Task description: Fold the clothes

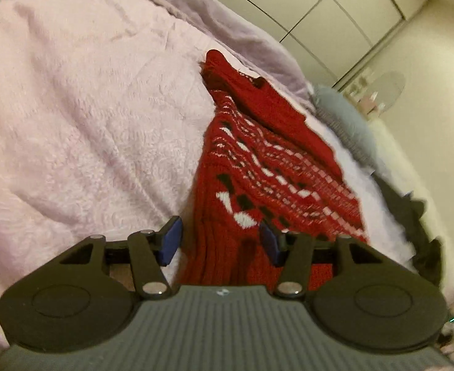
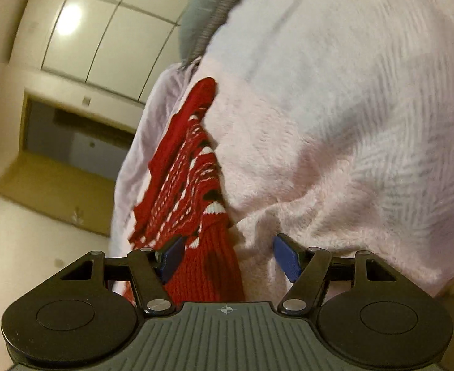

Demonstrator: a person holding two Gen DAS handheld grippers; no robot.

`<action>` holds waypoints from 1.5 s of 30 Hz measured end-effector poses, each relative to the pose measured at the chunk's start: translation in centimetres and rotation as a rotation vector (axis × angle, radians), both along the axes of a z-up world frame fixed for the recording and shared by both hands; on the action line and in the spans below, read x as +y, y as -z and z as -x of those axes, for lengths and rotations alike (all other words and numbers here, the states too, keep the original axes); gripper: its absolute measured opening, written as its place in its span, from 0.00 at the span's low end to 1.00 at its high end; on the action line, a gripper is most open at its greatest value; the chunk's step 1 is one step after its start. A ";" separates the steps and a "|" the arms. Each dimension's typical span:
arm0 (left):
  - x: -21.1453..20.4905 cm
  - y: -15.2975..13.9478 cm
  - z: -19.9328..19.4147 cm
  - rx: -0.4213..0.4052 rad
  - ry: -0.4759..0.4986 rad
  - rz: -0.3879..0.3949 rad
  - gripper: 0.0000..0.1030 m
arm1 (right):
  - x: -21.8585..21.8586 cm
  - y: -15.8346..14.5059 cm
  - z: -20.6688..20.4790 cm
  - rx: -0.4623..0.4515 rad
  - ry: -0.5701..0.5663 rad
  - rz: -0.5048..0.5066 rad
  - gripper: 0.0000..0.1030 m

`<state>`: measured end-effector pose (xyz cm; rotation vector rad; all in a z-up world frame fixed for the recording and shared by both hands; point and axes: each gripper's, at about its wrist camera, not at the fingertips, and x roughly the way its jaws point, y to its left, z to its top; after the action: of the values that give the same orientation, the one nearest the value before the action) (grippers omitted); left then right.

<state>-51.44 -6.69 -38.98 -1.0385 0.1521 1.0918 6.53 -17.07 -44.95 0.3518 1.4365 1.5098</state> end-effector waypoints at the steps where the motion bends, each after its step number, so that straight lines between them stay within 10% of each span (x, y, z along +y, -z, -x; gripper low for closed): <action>1: 0.1 0.3 0.3 -0.032 0.000 0.003 0.47 | 0.0 0.1 -0.2 0.012 0.002 0.000 0.62; 10: -0.2 2.7 3.9 -0.246 0.006 0.076 0.33 | -1.1 0.0 0.1 0.036 -0.088 -0.040 0.47; 13: 0.2 3.7 3.9 -0.331 0.018 0.113 0.28 | -0.4 0.0 0.9 0.005 -0.106 -0.030 0.10; 15: 0.5 4.0 3.4 -0.337 0.052 0.125 0.08 | -0.3 0.1 1.1 -0.006 -0.105 -0.016 0.06; 18: -0.2 3.0 3.1 -0.306 0.082 0.073 0.05 | -1.1 -0.5 0.7 -0.018 -0.077 -0.038 0.04; 22: -3.2 -0.1 4.0 -0.172 0.100 -0.071 0.04 | -3.0 -1.4 -0.4 -0.055 -0.051 -0.046 0.03; 28: -2.7 2.2 3.1 -0.117 0.103 0.006 0.09 | -1.7 0.4 1.4 -0.108 -0.107 0.023 0.04; 33: -1.9 0.0 3.9 -0.061 0.122 -0.068 0.35 | -2.0 -2.4 0.1 -0.158 -0.110 -0.071 0.54; 45: 0.8 2.6 3.0 -0.169 0.211 -0.003 0.37 | 1.7 0.5 0.9 -0.051 -0.314 -0.078 0.40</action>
<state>-54.46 -5.93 -41.60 -1.0814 0.1212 0.8097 5.67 -15.41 -45.43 0.1365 1.4429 1.8169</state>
